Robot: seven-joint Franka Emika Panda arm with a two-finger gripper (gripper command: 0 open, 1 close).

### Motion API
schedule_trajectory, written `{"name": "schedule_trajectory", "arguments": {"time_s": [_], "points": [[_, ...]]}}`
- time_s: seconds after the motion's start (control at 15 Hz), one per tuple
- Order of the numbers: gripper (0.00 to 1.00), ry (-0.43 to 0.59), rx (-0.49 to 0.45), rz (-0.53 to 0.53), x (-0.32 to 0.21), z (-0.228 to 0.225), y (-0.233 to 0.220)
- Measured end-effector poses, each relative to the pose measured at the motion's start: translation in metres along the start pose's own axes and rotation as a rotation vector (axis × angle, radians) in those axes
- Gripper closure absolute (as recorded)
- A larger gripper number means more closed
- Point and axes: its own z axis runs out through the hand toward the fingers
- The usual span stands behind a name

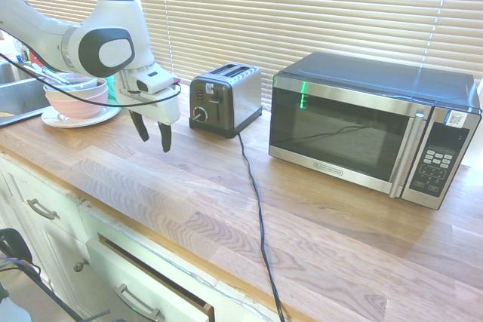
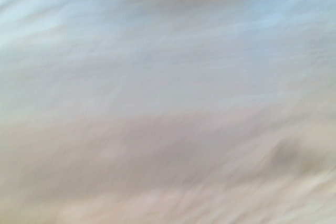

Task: Press the toaster

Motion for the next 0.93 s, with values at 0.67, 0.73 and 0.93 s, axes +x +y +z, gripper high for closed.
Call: {"name": "schedule_trajectory", "arguments": {"time_s": [0.67,0.73,0.93], "points": [[0.0,0.088,0.018,0.009,0.099,-0.028,-0.106],[0.0,0.085,0.015,0.006,0.104,-0.025,-0.123],[0.0,0.095,0.025,0.011,0.114,-0.029,-0.137]]}}
